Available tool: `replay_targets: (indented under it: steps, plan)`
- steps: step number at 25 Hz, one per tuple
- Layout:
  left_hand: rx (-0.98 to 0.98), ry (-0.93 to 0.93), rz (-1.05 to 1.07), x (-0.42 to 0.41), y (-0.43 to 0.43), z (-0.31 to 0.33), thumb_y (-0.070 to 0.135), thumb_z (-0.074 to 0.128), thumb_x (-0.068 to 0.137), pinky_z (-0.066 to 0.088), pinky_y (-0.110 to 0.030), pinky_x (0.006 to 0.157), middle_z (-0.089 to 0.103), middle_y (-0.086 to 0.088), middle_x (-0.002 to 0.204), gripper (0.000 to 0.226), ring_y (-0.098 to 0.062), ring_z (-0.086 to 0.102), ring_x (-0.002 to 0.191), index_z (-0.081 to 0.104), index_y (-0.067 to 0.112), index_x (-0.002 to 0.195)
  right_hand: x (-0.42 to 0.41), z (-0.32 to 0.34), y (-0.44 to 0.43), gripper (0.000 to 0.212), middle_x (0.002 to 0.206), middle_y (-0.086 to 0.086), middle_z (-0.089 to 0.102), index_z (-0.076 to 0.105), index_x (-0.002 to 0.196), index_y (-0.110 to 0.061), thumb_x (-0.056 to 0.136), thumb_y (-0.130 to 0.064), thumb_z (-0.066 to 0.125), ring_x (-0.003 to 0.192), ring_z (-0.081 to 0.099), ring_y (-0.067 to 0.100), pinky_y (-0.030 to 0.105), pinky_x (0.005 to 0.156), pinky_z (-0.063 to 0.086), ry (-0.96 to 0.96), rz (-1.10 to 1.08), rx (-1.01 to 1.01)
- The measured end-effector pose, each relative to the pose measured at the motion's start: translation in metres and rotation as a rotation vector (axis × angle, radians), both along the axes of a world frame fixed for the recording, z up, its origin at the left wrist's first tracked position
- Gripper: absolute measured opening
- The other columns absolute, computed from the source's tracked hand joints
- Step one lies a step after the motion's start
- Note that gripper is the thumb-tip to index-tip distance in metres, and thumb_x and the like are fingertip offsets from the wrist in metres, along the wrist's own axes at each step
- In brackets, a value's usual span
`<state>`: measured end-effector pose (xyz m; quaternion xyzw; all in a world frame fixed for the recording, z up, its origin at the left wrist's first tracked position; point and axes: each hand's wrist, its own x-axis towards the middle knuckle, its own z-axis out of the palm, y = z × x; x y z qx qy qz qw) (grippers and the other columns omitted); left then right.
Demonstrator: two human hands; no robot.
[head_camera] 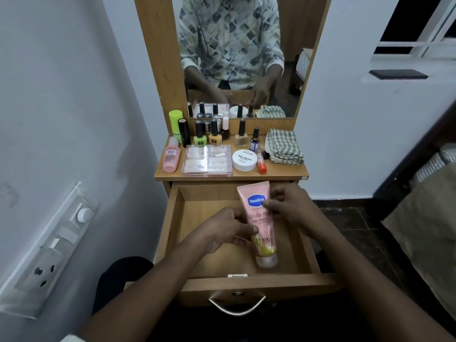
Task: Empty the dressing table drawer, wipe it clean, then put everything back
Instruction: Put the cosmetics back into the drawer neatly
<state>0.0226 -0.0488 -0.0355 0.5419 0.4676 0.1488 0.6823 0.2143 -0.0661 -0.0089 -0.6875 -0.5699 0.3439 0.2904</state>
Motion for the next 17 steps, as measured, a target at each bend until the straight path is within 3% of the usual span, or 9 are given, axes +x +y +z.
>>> replay_targets:
  steps: [2, 5, 9, 13, 15, 17]
  plan:
    - [-0.080, 0.093, -0.026, 0.016, 0.003, -0.004, 0.005, 0.068, 0.088, 0.058, -0.041, 0.086, 0.073, -0.016, 0.109, 0.025, -0.025, 0.069, 0.090, 0.065, 0.003, 0.113, 0.007, -0.012, -0.001, 0.016, 0.100, 0.002, 0.072, 0.069, 0.102, -0.011, 0.091, -0.021, 0.067, 0.081, 0.065, 0.009, 0.020, 0.062, 0.052, -0.229, -0.104, 0.068]
    - [-0.113, 0.167, -0.106, 0.037, 0.005, -0.009, 0.005, 0.064, 0.091, 0.059, -0.036, 0.079, 0.072, -0.019, 0.101, 0.019, -0.023, 0.068, 0.075, 0.064, 0.004, 0.109, 0.012, -0.023, -0.004, 0.015, 0.099, 0.006, 0.073, 0.069, 0.104, -0.009, 0.094, -0.015, 0.060, 0.079, 0.061, 0.009, 0.011, 0.060, 0.041, -0.297, -0.200, 0.263]
    - [-0.122, 0.226, -0.178, 0.054, 0.001, -0.011, 0.007, 0.059, 0.095, 0.058, -0.026, 0.063, 0.067, -0.013, 0.079, 0.009, -0.017, 0.064, 0.062, 0.063, 0.003, 0.102, 0.014, -0.024, -0.006, 0.013, 0.088, 0.009, 0.073, 0.069, 0.097, -0.006, 0.093, -0.007, 0.056, 0.070, 0.059, 0.012, 0.020, 0.064, 0.042, -0.375, -0.300, 0.469]
    - [-0.084, 0.251, -0.132, 0.056, -0.003, -0.005, 0.005, 0.061, 0.094, 0.055, -0.024, 0.054, 0.065, -0.011, 0.072, 0.003, -0.015, 0.062, 0.053, 0.061, 0.005, 0.090, 0.015, -0.028, -0.009, 0.018, 0.098, 0.010, 0.073, 0.070, 0.105, -0.005, 0.092, -0.006, 0.056, 0.081, 0.066, 0.018, 0.024, 0.072, 0.050, -0.387, -0.240, 0.443]
    - [0.038, 0.263, -0.028, 0.057, -0.001, -0.007, 0.000, 0.066, 0.089, 0.056, -0.027, 0.054, 0.070, -0.019, 0.080, 0.007, -0.017, 0.065, 0.053, 0.062, 0.004, 0.094, 0.014, -0.029, -0.010, 0.022, 0.105, 0.010, 0.073, 0.069, 0.111, -0.004, 0.093, -0.006, 0.056, 0.089, 0.067, 0.020, 0.023, 0.077, 0.048, -0.394, -0.231, 0.423]
    - [0.100, 0.251, -0.008, 0.056, -0.002, -0.007, -0.002, 0.068, 0.087, 0.058, -0.035, 0.065, 0.072, -0.026, 0.098, 0.027, -0.026, 0.067, 0.068, 0.060, 0.003, 0.112, 0.013, -0.030, -0.011, 0.023, 0.108, 0.009, 0.072, 0.068, 0.113, -0.005, 0.093, -0.007, 0.056, 0.093, 0.067, 0.020, 0.021, 0.079, 0.046, -0.406, -0.227, 0.404]
